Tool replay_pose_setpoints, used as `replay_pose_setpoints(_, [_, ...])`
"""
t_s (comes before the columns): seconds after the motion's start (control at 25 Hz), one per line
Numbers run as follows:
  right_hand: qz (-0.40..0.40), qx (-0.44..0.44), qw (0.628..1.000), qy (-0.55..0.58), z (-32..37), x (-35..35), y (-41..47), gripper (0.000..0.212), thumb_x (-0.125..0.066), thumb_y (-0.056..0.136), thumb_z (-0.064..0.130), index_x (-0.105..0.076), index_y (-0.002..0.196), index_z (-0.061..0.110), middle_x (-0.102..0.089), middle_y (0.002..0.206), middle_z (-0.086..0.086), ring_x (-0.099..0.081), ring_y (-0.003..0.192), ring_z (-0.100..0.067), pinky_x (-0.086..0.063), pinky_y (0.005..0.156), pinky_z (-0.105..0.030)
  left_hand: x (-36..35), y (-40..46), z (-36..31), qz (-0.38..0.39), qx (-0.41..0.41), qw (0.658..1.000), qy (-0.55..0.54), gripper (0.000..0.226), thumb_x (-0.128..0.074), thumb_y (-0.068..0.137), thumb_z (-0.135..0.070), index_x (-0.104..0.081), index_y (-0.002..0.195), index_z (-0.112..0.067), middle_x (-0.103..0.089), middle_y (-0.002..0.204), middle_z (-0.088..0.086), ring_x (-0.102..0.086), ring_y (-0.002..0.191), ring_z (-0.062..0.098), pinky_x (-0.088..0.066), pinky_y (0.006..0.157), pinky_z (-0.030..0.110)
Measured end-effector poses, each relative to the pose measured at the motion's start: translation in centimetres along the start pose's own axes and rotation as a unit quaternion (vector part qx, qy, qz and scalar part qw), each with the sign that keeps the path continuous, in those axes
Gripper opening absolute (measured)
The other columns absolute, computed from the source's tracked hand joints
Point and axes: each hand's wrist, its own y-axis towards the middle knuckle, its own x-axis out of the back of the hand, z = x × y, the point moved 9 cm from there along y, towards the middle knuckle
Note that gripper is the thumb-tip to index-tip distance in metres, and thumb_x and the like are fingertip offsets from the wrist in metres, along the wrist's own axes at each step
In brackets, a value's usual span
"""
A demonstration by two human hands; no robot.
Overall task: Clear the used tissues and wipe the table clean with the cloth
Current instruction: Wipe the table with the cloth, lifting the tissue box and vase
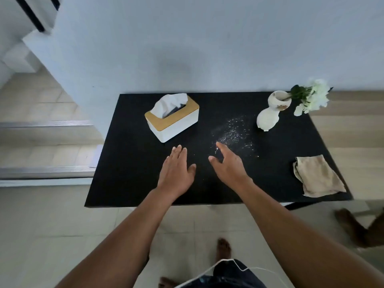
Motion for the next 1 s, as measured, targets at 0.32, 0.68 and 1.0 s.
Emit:
replay_pose_setpoints(0.32, [-0.039,-0.077,0.994,-0.073,-15.4,10.1,2.4,0.075,-0.055,0.103,0.04,-0.018,0.164,0.017,-0.01,0.173,-0.006,0.003,0.161,-0.022,-0.013,0.129,-0.05,-11.7,5.2,-11.7,0.115,-0.048,0.991,0.058,0.08,-0.048,0.105,-0.046,-0.008,0.165,-0.01,0.001,0.175,0.011,0.005,0.162,0.026,-0.008,0.131,0.044])
replay_pose_setpoints(0.68, [-0.005,-0.182,0.965,-0.187,-32.0,14.4,2.7,0.073,-0.054,0.102,0.042,-0.016,0.16,0.02,-0.002,0.173,-0.012,0.006,0.16,-0.035,-0.01,0.126,-0.062,-22.0,5.8,-13.4,0.231,-0.04,0.964,0.128,0.081,-0.049,0.105,-0.043,-0.008,0.165,-0.009,-0.001,0.175,0.012,-0.004,0.162,0.027,-0.013,0.131,0.045])
replay_pose_setpoints(1.0, [-0.054,-0.216,0.949,-0.221,-37.8,13.5,3.1,0.07,-0.026,0.105,0.06,0.001,0.164,0.033,0.019,0.171,-0.013,0.026,0.155,-0.036,0.014,0.121,-0.067,-24.5,5.0,-11.4,0.224,-0.075,0.957,0.171,0.083,-0.04,0.107,-0.044,0.007,0.164,-0.007,0.02,0.172,0.014,0.018,0.16,0.029,-0.001,0.131,0.047])
